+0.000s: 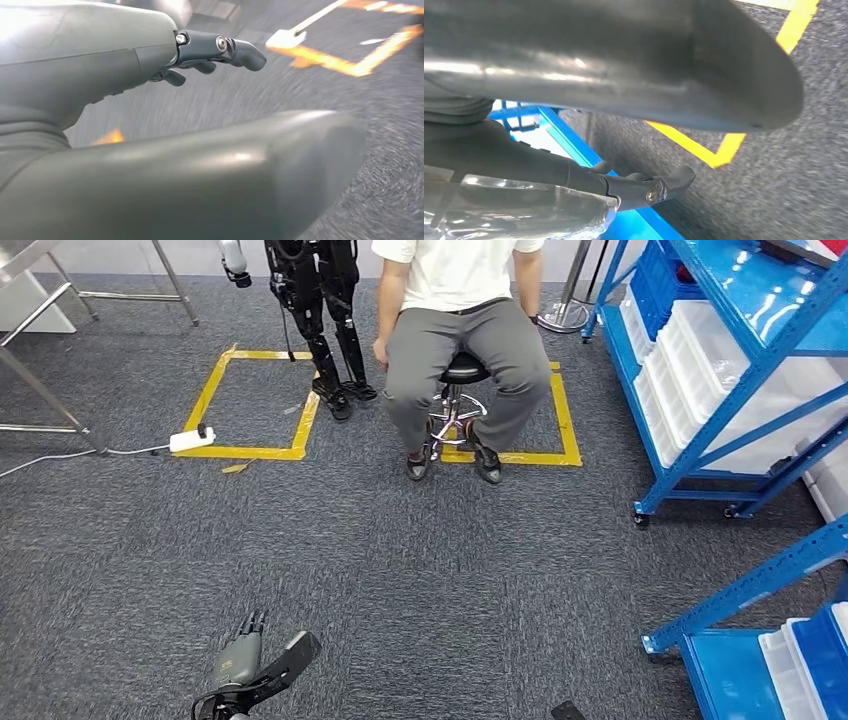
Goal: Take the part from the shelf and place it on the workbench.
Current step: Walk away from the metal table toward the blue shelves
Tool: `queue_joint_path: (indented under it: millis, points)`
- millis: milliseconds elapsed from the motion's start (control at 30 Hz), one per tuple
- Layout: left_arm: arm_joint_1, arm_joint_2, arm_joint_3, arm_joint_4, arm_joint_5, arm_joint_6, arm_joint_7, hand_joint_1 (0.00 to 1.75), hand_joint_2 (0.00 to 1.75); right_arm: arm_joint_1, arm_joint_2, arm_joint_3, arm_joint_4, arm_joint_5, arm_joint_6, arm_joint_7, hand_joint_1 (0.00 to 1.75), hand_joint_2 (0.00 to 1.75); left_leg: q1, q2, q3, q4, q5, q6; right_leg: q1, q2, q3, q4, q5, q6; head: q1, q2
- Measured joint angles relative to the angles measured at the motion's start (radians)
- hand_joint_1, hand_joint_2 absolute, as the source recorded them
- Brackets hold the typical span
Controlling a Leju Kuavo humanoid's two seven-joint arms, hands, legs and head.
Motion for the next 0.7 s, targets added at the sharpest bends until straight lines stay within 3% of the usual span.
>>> queue_joint_path:
  millis: [67,100,133,200,233,300,367,433,467,500,567,633,700]
  points:
    - [0.002,0.019,-0.061,0.003,-0.038,0.003,0.013,0.0,0.0,-0.004,0.002,-0.002,0.0,0.006,0.002,0.003,0.0,0.0,0.003,-0.038,0.049,-0.126,0.073,0.005,0.002,0.028,0.001,0.003,-0.001,0.002,-0.001,0.0]
    - [0.002,0.027,-0.083,0.005,-0.035,0.001,0.012,0.0,0.0,-0.008,0.004,-0.002,0.0,0.009,0.003,0.003,0.0,0.0,0.004,-0.055,0.067,-0.173,0.093,0.006,0.004,0.039,-0.001,0.005,-0.001,0.005,0.0,0.0]
    - [0.003,0.032,-0.096,0.006,-0.024,-0.003,0.008,0.0,0.0,-0.011,0.005,-0.003,0.0,0.013,0.005,0.004,0.0,0.0,0.003,-0.066,0.076,-0.199,0.101,0.008,0.005,0.05,-0.005,0.005,0.0,0.009,0.0,0.0]
    - [0.004,0.039,-0.105,0.007,0.023,-0.013,-0.006,0.0,0.0,-0.012,0.008,-0.003,0.0,0.023,0.008,0.005,0.0,0.0,-0.002,-0.05,0.079,-0.21,0.102,0.017,0.006,0.07,-0.015,0.0,0.005,0.022,0.0,0.0]
    - [0.005,0.041,-0.102,0.007,0.055,-0.019,-0.014,0.0,0.0,-0.011,0.009,-0.003,0.0,0.029,0.008,0.006,0.0,0.0,-0.002,-0.038,0.082,-0.216,0.106,0.024,0.006,0.064,-0.02,0.003,0.005,0.027,0.0,0.0]
    - [0.013,0.045,-0.081,0.008,0.141,-0.041,-0.034,0.0,0.0,-0.013,0.014,-0.003,0.0,0.035,0.008,0.009,0.0,0.0,-0.001,-0.011,0.087,-0.228,0.115,0.039,0.009,0.011,-0.05,0.054,-0.02,0.028,0.004,0.0]
    - [0.028,0.049,-0.038,0.01,0.239,-0.081,-0.051,0.0,0.0,-0.02,0.019,-0.003,0.0,0.034,0.008,0.012,0.0,0.0,-0.005,0.018,0.089,-0.231,0.115,0.047,0.007,-0.05,-0.11,0.175,-0.073,0.021,0.007,0.0]
    - [0.045,0.05,0.016,0.013,0.316,-0.114,-0.062,0.0,0.0,-0.021,0.021,-0.004,0.0,0.03,0.008,0.014,0.0,0.0,-0.008,0.047,0.089,-0.231,0.112,0.047,0.001,-0.065,-0.157,0.271,-0.105,0.026,0.008,0.0]
    - [0.052,0.05,0.041,0.014,0.342,-0.125,-0.066,0.0,0.0,-0.019,0.022,-0.004,0.0,0.028,0.007,0.014,0.0,0.0,-0.008,0.06,0.09,-0.23,0.11,0.046,-0.002,-0.069,-0.154,0.268,-0.1,0.034,0.009,0.0]
    - [0.059,0.049,0.064,0.014,0.361,-0.133,-0.068,0.0,0.0,-0.017,0.022,-0.006,0.0,0.025,0.006,0.014,0.0,0.0,-0.008,0.072,0.091,-0.23,0.108,0.043,-0.006,-0.077,-0.129,0.225,-0.081,0.044,0.01,0.0]
    - [0.068,0.048,0.106,0.016,0.391,-0.145,-0.063,0.0,0.0,-0.016,0.024,-0.011,0.0,0.017,0.004,0.009,0.0,0.0,-0.01,0.092,0.097,-0.229,0.101,0.033,-0.01,-0.123,-0.051,0.088,-0.036,0.058,0.011,0.0]
    - [0.075,0.046,0.14,0.02,0.406,-0.15,-0.051,0.0,0.0,-0.018,0.027,-0.018,0.0,0.01,0.004,0.0,0.0,0.0,-0.015,0.109,0.106,-0.228,0.092,0.019,-0.005,-0.156,-0.009,0.014,-0.016,0.052,0.009,0.0]
    - [0.081,0.04,0.163,0.022,0.411,-0.155,-0.042,0.0,0.0,-0.016,0.028,-0.021,0.0,0.012,0.006,-0.008,0.0,0.0,-0.014,0.128,0.115,-0.231,0.086,0.007,0.002,-0.14,-0.007,0.009,-0.016,0.037,0.006,0.0]
